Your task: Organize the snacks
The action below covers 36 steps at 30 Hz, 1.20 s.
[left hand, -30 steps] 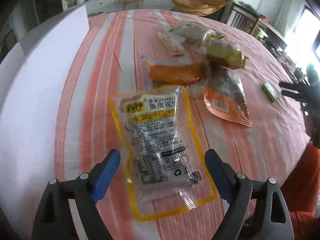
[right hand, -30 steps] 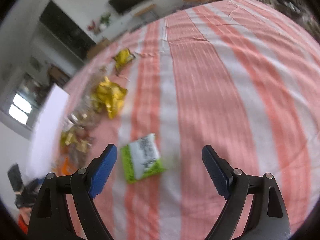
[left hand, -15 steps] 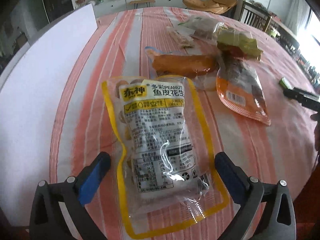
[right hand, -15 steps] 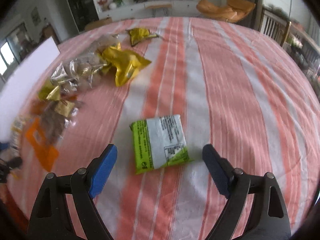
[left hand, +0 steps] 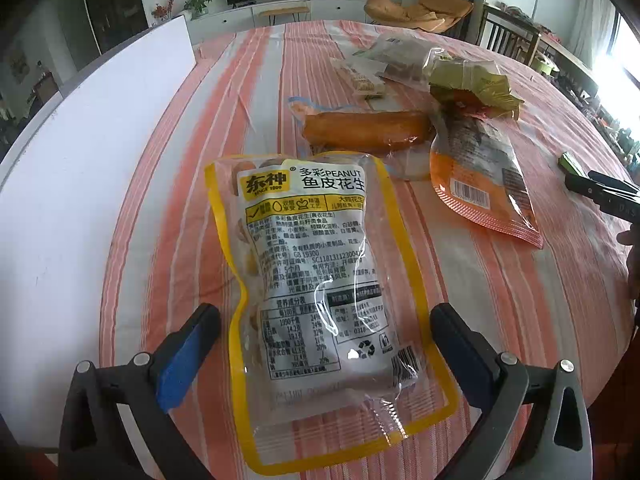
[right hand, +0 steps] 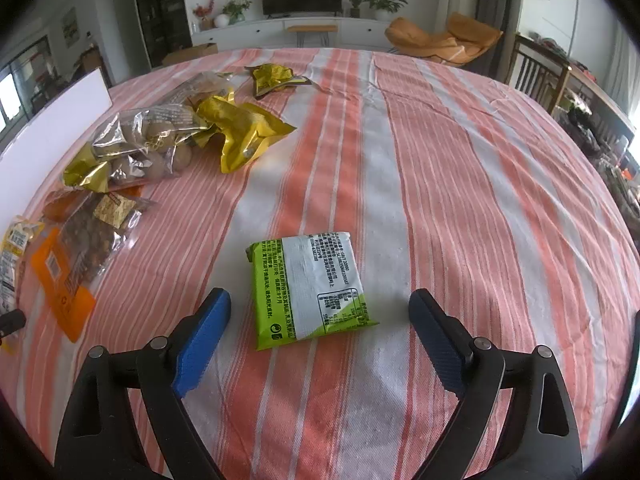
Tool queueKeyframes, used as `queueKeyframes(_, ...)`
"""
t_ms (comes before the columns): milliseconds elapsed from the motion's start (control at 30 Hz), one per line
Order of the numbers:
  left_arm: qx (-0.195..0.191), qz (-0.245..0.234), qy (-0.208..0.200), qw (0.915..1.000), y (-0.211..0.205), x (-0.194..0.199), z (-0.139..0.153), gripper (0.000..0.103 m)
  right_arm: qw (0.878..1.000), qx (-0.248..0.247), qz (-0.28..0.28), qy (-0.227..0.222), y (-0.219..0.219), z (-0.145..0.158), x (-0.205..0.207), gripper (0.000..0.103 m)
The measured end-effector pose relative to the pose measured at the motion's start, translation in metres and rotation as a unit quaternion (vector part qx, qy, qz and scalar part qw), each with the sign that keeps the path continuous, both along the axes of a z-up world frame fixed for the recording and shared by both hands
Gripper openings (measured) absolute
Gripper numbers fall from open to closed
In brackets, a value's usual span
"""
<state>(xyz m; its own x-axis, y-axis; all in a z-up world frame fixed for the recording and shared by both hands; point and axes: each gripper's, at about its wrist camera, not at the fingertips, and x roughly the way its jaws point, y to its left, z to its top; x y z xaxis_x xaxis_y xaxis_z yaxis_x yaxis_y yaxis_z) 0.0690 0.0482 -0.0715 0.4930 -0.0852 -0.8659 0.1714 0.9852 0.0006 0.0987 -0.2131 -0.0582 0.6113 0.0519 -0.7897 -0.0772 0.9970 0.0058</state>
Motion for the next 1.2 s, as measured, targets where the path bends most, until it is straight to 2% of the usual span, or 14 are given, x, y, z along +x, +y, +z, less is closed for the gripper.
queueKeyframes(367,-0.001,0.001,-0.007,1.0000,0.001,-0.003,0.001,0.103,1.000,-0.001,0.000,0.000,0.001,0.000,0.000,0.093)
queueKeyframes(433,-0.002,-0.009,-0.012,0.9999,0.001,-0.006,0.001,0.103,1.000,0.002,0.002,0.001,0.000,0.000,0.001,0.094)
queueKeyframes(500,0.001,-0.026,0.003,0.9996,0.003,-0.004,0.002,0.103,1.000,0.003,0.009,0.004,0.001,-0.001,0.000,0.094)
queueKeyframes(600,0.004,-0.037,0.022,0.9991,0.008,-0.003,0.003,0.103,0.998,0.003,0.049,0.034,-0.005,0.002,-0.001,0.094)
queueKeyframes(733,0.003,-0.038,0.039,0.9985,0.019,-0.001,0.005,0.103,0.995,0.023,0.046,0.087,-0.022,0.007,-0.002,0.093)
queueKeyframes(833,-0.035,-0.038,0.043,0.9977,0.029,0.000,0.014,0.103,0.991,0.053,0.033,0.121,-0.029,0.011,0.001,0.093)
queueKeyframes(900,-0.045,-0.044,0.038,0.9973,0.032,0.002,0.022,0.103,0.987,0.072,0.034,0.136,-0.028,0.017,0.007,0.093)
queueKeyframes(967,-0.029,-0.053,0.037,0.9975,0.029,0.007,0.026,0.103,0.986,0.061,0.044,0.150,-0.018,0.020,0.017,0.093)
queueKeyframes(1100,0.015,-0.066,0.051,0.9964,0.015,0.022,0.017,0.103,0.981,0.019,0.070,0.180,0.004,0.014,0.035,0.091)
queueKeyframes(1167,0.016,-0.062,0.056,0.9963,0.012,0.029,0.012,0.102,0.979,0.008,0.071,0.192,0.008,0.011,0.040,0.090)
queueKeyframes(1200,0.018,-0.057,0.056,0.9966,0.011,0.031,0.010,0.094,0.978,0.003,0.070,0.196,0.009,0.009,0.042,0.087)
